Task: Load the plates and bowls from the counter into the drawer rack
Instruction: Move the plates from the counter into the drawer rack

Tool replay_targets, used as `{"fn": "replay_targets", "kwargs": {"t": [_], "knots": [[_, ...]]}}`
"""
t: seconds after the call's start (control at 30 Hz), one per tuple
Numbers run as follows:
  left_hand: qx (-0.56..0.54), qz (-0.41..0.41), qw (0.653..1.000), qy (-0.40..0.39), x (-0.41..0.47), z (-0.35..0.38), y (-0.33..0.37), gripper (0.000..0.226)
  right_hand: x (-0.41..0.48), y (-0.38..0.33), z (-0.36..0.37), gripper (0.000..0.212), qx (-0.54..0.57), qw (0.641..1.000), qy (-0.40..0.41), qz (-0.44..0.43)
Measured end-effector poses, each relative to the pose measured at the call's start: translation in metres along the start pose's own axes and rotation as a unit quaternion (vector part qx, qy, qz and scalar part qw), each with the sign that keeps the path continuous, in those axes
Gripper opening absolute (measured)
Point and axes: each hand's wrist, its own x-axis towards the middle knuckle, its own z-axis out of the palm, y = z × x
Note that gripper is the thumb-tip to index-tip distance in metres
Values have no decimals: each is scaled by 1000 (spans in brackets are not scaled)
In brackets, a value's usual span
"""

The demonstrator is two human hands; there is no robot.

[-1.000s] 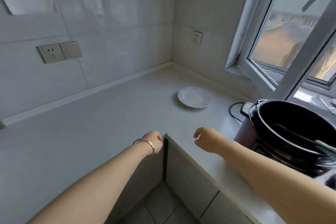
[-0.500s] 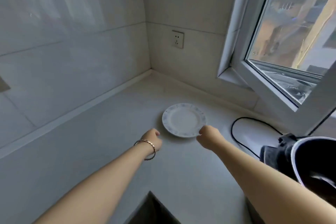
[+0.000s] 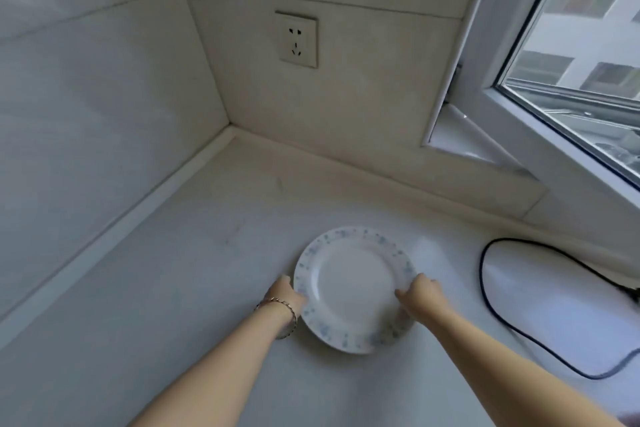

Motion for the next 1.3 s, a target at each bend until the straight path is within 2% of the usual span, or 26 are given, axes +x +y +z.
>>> {"fn": "replay_targets", "kwargs": {"t": [0.07, 0.13, 0.23, 0.33, 0.5, 0.6, 0.7, 0.83, 0.9, 1.13, 1.3], "knots": [[1, 8, 1000, -5, 8, 11, -1, 46, 7, 4, 6, 50, 13, 1000, 1, 9], [-4, 8, 1000, -1, 14, 19, -1, 47, 14, 10, 8, 47, 30, 999, -4, 9], [-13, -3, 1000, 18, 20, 25, -2, 50, 19, 18, 9, 31, 73, 997, -13, -3], [-21, -15, 999, 22, 15, 26, -9, 50, 10, 27, 9, 30, 84, 996, -11, -12], [-88, -28, 995, 43, -28, 32, -32, 41, -16, 40, 0, 43, 79, 995, -17, -50], [-148, -37, 985, 76, -74, 38, -49, 39, -42, 42, -9, 32, 62, 994, -17, -91], [-232, -35, 963, 132, -132, 43, -70, 31, -77, 47, -16, 18, 47, 987, -20, -151], [-339, -48, 919, 197, -221, 54, -112, 38, -136, 58, -16, 33, 17, 969, -28, -243], [-384, -63, 893, 228, -269, 64, -136, 36, -169, 67, -12, 34, -2, 956, -39, -291], [-406, -130, 849, 311, -417, 106, -228, 25, -298, 115, 18, 35, -91, 901, -121, -407], [-426, -177, 814, 353, -498, 132, -296, 29, -374, 156, 64, 41, -118, 870, -186, -441]]}}
